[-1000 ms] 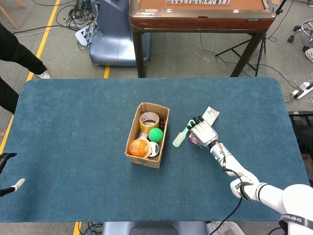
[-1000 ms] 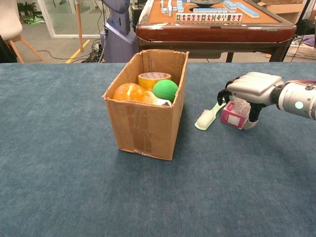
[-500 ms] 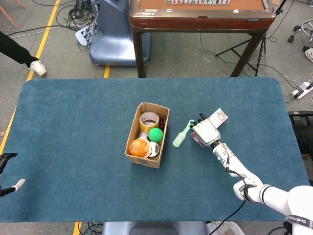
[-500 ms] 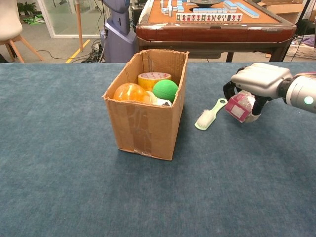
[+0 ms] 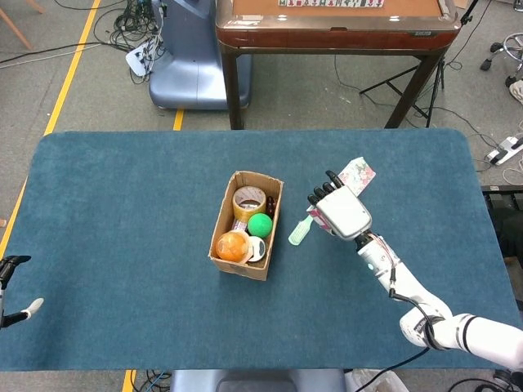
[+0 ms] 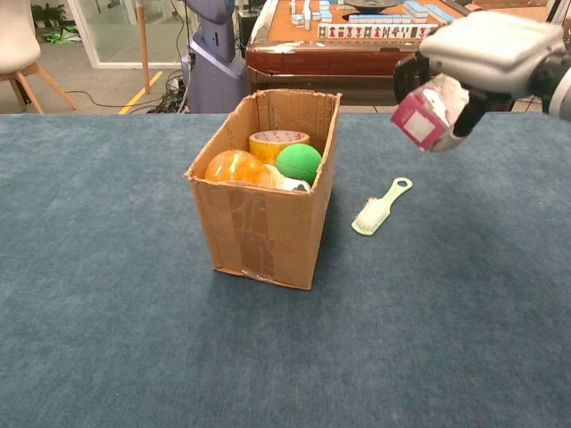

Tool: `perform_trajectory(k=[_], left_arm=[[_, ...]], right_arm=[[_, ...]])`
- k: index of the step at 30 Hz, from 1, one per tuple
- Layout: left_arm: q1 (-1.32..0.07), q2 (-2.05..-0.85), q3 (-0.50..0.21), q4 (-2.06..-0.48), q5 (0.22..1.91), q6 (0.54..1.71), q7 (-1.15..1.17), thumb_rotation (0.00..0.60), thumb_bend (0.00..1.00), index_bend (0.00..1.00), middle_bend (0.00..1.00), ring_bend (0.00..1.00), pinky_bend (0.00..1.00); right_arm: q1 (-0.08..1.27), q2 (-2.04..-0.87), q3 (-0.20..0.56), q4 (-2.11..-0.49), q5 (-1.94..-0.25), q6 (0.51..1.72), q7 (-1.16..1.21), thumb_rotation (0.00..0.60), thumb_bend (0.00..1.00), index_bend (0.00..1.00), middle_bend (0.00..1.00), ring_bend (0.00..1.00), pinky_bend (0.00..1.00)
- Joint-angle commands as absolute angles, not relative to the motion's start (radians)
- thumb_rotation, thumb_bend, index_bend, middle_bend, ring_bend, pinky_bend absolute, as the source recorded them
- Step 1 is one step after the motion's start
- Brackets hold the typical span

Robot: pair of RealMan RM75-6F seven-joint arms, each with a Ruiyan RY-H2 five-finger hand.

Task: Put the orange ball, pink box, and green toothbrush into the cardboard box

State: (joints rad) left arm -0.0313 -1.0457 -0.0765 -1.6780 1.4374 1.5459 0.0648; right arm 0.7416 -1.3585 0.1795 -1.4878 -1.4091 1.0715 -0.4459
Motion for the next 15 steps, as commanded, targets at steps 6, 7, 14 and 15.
perform_trajectory(k=[6, 7, 14, 15], left_arm=[[-0.029, -1.045, -0.076, -1.678, 1.444, 1.553, 0.059, 0.6, 0.11, 0.26, 0.28, 0.26, 0.42], [-0.029, -1.045, -0.077, -1.678, 1.442, 1.552, 0.059, 0.6, 0.11, 0.26, 0.28, 0.26, 0.42], [-0.027, -1.04, -0.078, -1.68, 1.446, 1.559, 0.047, 0.6, 0.11, 0.26, 0.28, 0.26, 0.42], [-0.026, -1.039, -0.079, -1.68, 1.446, 1.561, 0.044, 0.6, 0.11, 0.26, 0.28, 0.26, 0.42]], right_arm=[[0.806, -1.317, 0.247, -1.631, -1.552, 1.15, -0.462, 0.6, 0.0, 0.55, 0.55, 0.36, 0.19], [0.815, -1.325, 0.247, -1.632, -1.565, 1.15, -0.457, 0.6, 0.0, 0.55, 0.55, 0.36, 0.19], [0.866, -1.416, 0.231, -1.586, -1.643, 1.154, -0.379, 0.6, 0.0, 0.55, 0.55, 0.36, 0.19], [0.872, -1.432, 0.226, -1.572, -1.651, 1.155, -0.36, 0.6, 0.0, 0.55, 0.55, 0.36, 0.2]])
